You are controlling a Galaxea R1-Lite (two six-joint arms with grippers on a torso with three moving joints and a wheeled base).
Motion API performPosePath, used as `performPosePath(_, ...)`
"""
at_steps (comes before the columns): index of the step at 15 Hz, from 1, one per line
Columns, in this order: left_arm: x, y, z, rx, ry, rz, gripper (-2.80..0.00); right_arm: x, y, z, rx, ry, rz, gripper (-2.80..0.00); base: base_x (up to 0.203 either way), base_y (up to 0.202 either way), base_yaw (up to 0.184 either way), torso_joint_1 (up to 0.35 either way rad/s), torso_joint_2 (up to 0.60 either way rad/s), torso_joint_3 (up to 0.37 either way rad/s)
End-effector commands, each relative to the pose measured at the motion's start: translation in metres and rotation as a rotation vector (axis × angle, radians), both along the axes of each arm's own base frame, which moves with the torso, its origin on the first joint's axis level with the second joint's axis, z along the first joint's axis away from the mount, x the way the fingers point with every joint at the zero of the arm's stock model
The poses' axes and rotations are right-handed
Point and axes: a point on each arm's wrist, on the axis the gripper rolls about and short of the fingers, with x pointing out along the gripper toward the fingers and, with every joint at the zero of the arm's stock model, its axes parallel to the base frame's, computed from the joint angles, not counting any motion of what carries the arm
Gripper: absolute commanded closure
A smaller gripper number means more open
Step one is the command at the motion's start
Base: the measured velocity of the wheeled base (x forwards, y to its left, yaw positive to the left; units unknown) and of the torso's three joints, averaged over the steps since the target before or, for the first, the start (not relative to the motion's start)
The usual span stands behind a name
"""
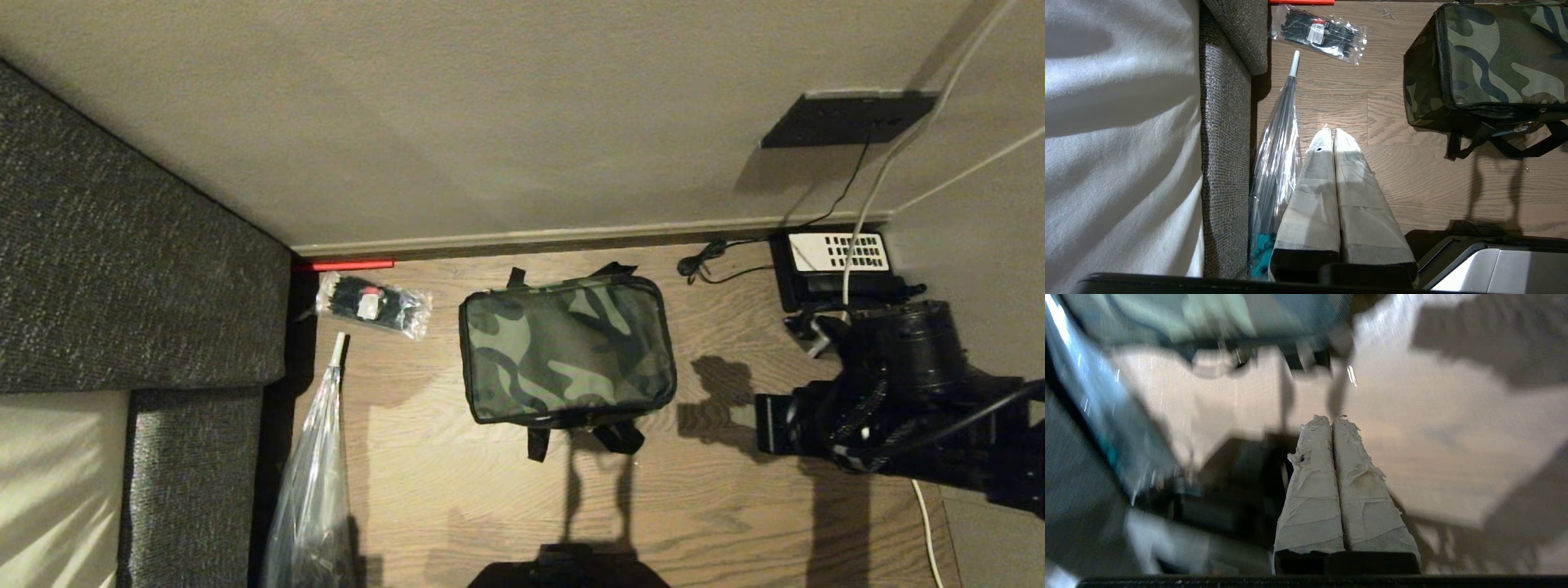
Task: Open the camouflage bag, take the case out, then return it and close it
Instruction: Open the top of the storage box
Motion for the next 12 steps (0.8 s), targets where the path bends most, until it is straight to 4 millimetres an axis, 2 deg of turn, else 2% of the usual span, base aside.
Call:
performPosePath(1, 0.000, 0.000, 0.000, -0.001, 0.002, 0.000, 0.00, 0.015, 0.034, -0.035, -0.021, 0.014, 0.028, 0.00, 0.000, 0.000, 0.000, 0.000, 0.00, 0.000)
performPosePath(5, 0.000, 0.000, 0.000, -0.001, 0.001, 0.000, 0.00, 0.018, 0.071, -0.063, -0.040, 0.023, -0.021, 0.00, 0.000, 0.000, 0.000, 0.000, 0.00, 0.000)
performPosePath(7, 0.000, 0.000, 0.000, -0.001, 0.000, 0.000, 0.00, 0.016, 0.086, -0.066, -0.034, 0.010, -0.002, 0.00, 0.000, 0.000, 0.000, 0.000, 0.00, 0.000)
performPosePath(12, 0.000, 0.000, 0.000, -0.001, 0.002, 0.000, 0.00, 0.015, 0.107, -0.092, -0.042, 0.014, 0.046, 0.00, 0.000, 0.000, 0.000, 0.000, 0.00, 0.000)
